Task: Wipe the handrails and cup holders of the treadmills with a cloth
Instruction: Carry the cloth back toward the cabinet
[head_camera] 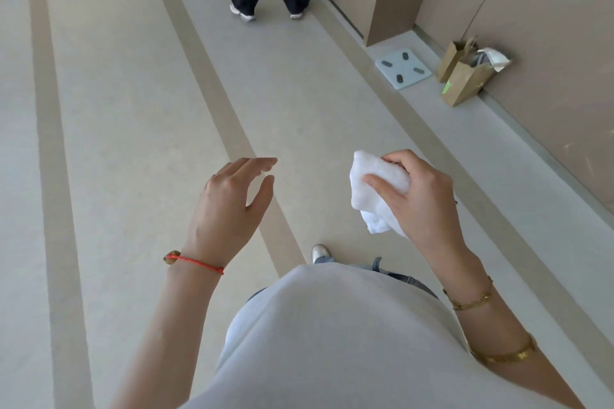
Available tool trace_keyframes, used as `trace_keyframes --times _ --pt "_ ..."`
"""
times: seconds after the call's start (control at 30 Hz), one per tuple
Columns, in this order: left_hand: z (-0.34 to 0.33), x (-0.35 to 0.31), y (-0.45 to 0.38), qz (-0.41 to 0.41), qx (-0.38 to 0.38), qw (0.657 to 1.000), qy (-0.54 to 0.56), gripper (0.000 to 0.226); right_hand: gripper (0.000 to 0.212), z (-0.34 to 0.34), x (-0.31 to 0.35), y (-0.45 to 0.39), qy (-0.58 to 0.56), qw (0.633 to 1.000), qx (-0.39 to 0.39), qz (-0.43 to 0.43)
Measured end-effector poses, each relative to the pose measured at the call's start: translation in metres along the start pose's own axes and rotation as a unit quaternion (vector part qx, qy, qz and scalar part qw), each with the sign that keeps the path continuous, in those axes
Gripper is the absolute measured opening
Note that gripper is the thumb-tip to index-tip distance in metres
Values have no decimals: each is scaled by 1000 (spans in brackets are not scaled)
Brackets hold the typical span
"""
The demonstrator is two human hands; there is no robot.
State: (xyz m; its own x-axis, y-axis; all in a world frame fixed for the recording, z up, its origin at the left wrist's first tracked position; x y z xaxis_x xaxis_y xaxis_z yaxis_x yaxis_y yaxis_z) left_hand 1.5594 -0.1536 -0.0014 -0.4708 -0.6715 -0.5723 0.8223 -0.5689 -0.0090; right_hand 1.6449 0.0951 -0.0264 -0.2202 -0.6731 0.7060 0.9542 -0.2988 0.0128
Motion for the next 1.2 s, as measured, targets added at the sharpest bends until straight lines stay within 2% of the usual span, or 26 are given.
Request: trace_keyframes --times 0.27,0.63,0.9,1.2 --pt "25 30 -154 19 -17 1000 -2 24 25 7 4 -176 3 999 24 26" --pt "53 114 -382 19 -18 1000 4 23 27 -18 -12 -410 5 999 30 12" --pt "108 170 -590 -28 -14 999 -19 24 26 -9 12 -614 5 1000 -20 11" --pt "136 206 -760 -45 28 998 -16 24 26 -2 2 -767 4 999 -34 -31"
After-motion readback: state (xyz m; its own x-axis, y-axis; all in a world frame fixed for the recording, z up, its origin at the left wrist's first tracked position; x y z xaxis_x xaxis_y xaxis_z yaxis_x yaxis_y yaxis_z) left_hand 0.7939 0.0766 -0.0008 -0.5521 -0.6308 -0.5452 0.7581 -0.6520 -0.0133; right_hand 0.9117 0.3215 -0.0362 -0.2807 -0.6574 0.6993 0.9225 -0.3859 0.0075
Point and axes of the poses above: each hand's wrist, its own y-axis away from the middle knuckle, its own z-axis out of the back of the hand, x = y × z, the point moved 4 cm from there along -y, towards the middle knuckle, and after that the axes turned 14 degrees about x, right-handed, at the moved point
